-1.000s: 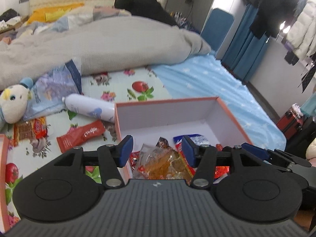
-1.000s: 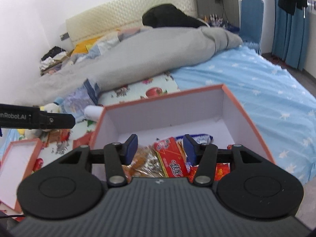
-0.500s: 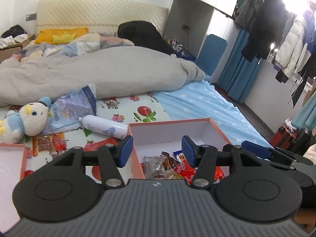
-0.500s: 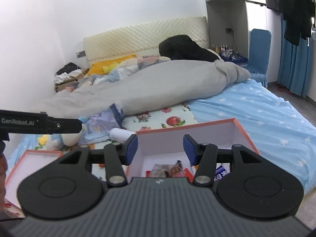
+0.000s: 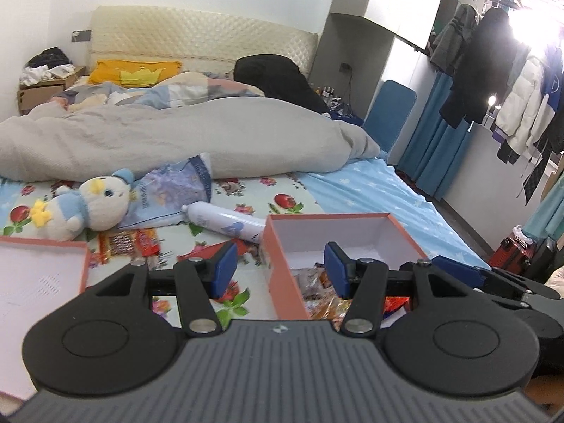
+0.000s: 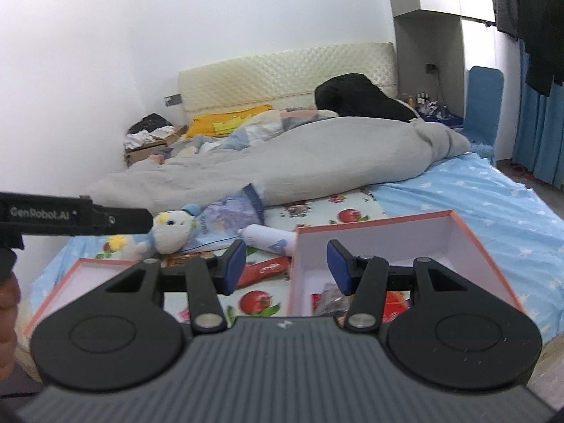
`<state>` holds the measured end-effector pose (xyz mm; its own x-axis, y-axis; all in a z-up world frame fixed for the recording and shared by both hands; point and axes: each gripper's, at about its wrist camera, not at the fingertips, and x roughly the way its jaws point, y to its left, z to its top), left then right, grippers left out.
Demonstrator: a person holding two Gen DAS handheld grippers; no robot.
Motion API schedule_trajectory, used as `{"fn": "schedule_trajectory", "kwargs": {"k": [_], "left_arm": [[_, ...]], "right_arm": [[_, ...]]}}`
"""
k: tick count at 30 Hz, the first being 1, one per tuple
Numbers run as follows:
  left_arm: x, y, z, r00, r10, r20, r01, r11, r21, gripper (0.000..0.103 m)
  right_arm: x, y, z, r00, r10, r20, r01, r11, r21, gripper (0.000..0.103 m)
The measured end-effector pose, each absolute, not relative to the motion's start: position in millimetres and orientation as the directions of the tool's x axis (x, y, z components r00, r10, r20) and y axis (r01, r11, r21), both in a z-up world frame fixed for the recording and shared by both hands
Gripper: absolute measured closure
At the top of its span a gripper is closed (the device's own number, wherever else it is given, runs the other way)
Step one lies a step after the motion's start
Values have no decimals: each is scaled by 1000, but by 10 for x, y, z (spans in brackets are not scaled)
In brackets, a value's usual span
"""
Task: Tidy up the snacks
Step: 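Withdraw both open grippers from the box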
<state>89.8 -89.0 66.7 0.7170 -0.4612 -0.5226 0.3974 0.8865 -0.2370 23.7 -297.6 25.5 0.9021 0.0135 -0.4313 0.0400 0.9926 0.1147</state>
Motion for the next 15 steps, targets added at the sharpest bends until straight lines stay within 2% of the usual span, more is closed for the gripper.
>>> {"fn": "schedule_trajectory", "kwargs": {"k": [15], "left_arm": [[424,-70,382,757,-376,-533,280,925,-255,43]], "right_arm": [[85,-2343,-48,868,106,-486,-39,989,145,49]]}}
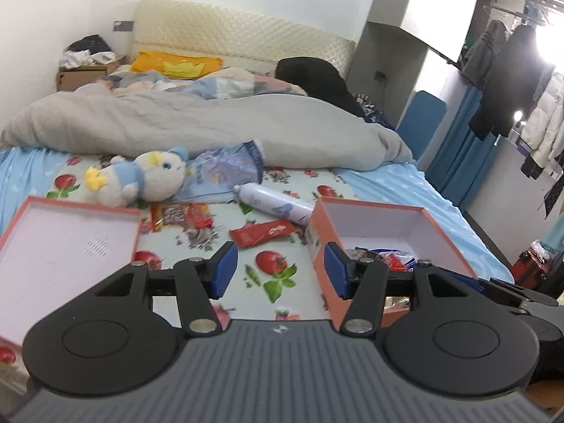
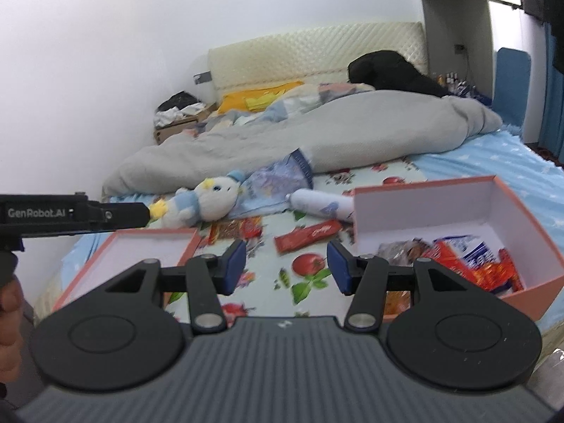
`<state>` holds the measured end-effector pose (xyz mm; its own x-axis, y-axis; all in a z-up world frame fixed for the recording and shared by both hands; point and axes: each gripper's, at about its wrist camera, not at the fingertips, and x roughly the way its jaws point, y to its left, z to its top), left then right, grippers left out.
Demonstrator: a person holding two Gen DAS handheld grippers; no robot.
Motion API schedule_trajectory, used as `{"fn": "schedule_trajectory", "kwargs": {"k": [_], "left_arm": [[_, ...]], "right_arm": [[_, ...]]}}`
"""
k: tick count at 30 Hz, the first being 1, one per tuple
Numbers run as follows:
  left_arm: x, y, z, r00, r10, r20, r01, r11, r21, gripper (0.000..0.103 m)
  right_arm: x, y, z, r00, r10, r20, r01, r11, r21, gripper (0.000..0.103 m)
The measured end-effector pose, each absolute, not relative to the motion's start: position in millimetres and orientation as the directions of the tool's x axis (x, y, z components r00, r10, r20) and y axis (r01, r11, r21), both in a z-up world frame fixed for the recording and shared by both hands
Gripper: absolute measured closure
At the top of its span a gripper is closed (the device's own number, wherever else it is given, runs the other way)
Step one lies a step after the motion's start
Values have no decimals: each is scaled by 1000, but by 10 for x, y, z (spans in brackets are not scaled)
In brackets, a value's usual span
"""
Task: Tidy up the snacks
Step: 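Withdraw both open grippers from the box, then move the left gripper to the brown spicy-strip packet while the right approaches the red candy bar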
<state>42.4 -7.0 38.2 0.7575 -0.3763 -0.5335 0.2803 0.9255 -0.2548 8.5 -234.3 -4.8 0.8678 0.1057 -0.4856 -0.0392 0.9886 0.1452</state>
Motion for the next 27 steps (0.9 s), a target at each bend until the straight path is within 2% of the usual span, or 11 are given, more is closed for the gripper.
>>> {"fn": "schedule_trajectory", "kwargs": {"k": [13,27], "left_arm": [[183,250,-46,745,-341,-573,203,935,-292,43],[569,313,-267,709,-323,-627,170,941,-291,43]], "right_arm": [[-90,-2210,-346,837,136,-530,-46,983,179,50],[171,-2183,-475,814,124,-567,-29,984,174,50]]}}
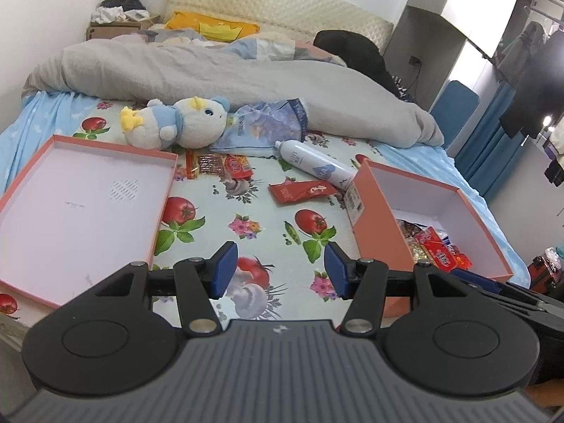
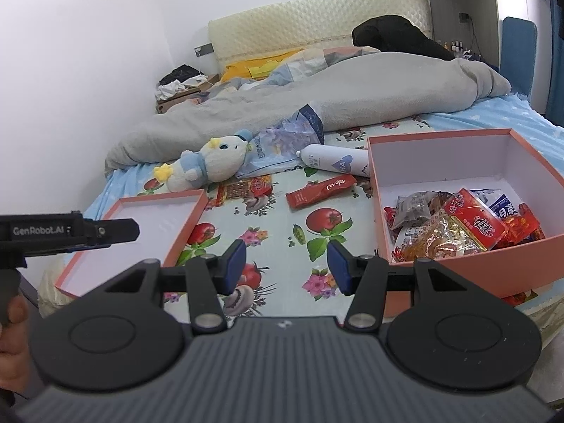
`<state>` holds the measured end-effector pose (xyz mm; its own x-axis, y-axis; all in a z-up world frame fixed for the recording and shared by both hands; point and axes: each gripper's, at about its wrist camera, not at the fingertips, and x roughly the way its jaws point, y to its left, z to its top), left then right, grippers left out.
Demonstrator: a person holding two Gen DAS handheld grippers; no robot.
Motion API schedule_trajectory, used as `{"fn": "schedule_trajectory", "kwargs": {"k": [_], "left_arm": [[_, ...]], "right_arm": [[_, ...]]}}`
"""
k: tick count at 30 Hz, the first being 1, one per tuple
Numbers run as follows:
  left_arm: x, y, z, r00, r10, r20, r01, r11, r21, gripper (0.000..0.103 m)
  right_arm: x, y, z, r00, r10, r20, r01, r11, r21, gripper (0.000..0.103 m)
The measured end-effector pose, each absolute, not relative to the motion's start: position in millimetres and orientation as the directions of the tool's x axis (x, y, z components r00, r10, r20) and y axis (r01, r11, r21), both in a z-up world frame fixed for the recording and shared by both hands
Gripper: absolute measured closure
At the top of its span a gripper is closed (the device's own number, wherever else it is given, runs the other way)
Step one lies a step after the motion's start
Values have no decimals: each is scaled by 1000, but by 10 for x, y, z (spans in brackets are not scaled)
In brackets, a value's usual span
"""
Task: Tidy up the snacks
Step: 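Move the left gripper to the brown spicy-strip packet while the right approaches the red candy bar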
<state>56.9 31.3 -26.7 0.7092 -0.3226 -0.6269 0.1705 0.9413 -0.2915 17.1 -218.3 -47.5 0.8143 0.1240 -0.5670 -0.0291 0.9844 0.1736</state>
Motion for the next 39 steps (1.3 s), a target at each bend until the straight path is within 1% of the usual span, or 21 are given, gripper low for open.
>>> {"fn": "schedule_trajectory", "kwargs": {"k": [10,14,24,30,37,39], "left_arm": [[1128,281,-546,677,-318,-663,162,944,-288,43],[1391,264,-687,673,-313,-670,166,947,-276,38],[2106,253,-1146,664,-263,-700,150,964,-220,34],[2559,205,-1434,662,-229,-714,163,973,-161,22],[3101,206,-1720,646,-194,-738,164,980,-114,20],[3275,211,-1777,642,-182,-745,163,982,-99,18]], "right_arm": [[584,-2145,-640,794,134,-593,-46,986,162,50],[782,-2130,-724,795,141,-589,-59,986,156,50],[1268,-2022,-1124,779,151,-608,-76,986,147,50],[1627,-2036,-1389,761,137,-635,-61,988,139,50],[2091,-2080,-1633,745,98,-660,-36,994,107,50],[2230,-2080,-1684,740,96,-666,-31,994,108,49]]}}
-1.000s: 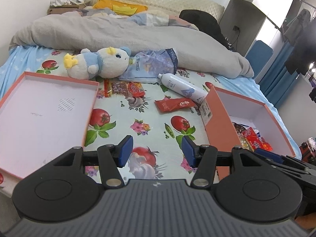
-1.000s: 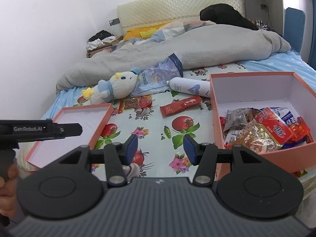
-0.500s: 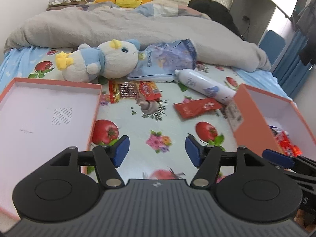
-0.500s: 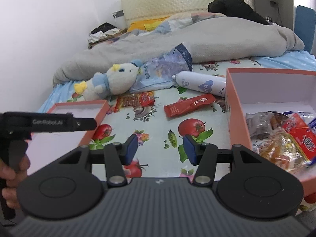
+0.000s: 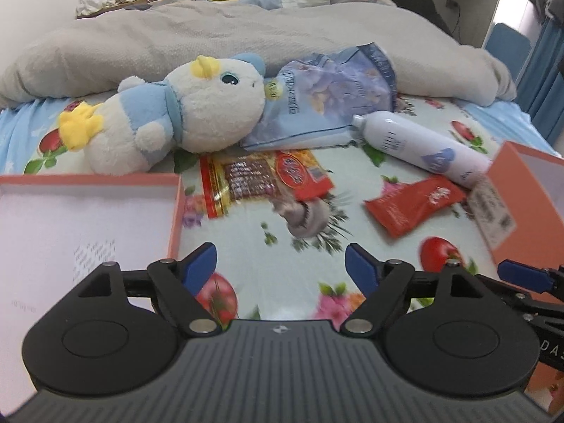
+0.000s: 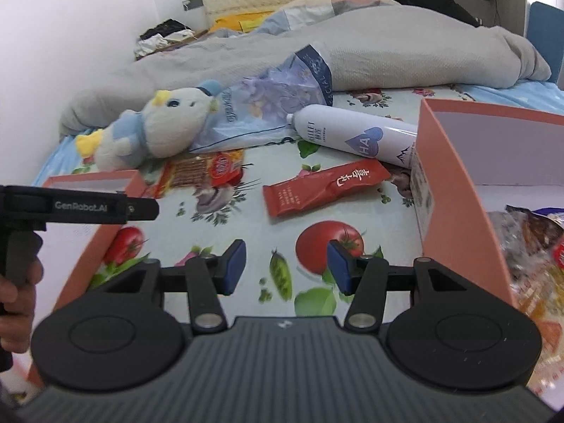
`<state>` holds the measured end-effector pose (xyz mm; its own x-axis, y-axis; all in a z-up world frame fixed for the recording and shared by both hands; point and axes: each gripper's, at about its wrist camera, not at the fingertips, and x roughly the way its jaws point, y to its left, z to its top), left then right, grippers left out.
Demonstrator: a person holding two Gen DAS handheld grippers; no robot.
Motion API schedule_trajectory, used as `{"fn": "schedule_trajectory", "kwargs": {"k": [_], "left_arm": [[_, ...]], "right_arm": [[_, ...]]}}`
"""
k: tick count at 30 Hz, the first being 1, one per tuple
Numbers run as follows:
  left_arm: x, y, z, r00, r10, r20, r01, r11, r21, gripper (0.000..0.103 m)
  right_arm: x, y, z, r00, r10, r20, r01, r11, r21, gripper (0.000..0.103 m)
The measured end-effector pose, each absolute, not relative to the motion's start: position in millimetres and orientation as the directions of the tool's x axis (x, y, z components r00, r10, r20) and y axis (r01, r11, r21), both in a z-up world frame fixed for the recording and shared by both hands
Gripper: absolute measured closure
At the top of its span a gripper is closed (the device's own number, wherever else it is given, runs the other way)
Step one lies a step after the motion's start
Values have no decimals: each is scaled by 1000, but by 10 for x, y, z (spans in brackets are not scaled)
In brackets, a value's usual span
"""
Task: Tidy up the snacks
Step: 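Move the left gripper to the brown spicy-strip packet while the right approaches the red candy bar, then grasp the spicy-strip packet with the left gripper while the right grasps the red candy bar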
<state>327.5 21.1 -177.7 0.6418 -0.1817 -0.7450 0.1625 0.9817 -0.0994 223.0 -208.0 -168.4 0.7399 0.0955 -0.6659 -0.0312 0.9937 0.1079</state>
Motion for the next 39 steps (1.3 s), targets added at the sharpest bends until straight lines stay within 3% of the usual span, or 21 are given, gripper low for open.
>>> {"fn": "schedule_trajectory", "kwargs": {"k": [2,3,5,7,17,26,39], "left_arm": [[3463,218,-1836,632,-178,-754,163,982,-95,16],[3556,232,-1868,625,-178,-760,162,982,-97,15],[3764,265,-1940,609,-171,-774,145,984,-104,13],[3955,287,-2010,591,-166,-789,125,986,-113,12],[4515,194,-2234,562,-149,-814,43,988,-151,7],[4662,-8,-2416,591,-10,-806,-45,998,-45,3],[4791,-27,-2488,598,57,-799,-112,994,-13,0]], "right_arm": [[2380,-2062,-1733,737,91,-670,-30,994,102,46],[2447,-2053,-1755,737,88,-670,-28,995,99,41],[2569,-2040,-1789,746,81,-661,-23,995,95,22],[2686,-2031,-1830,747,71,-661,-23,996,81,18],[3173,-2153,-2019,765,-21,-643,40,999,16,18],[3353,-2248,-2128,778,-135,-613,147,989,-32,18],[3422,-2251,-2296,742,-170,-648,202,979,-26,16]]}}
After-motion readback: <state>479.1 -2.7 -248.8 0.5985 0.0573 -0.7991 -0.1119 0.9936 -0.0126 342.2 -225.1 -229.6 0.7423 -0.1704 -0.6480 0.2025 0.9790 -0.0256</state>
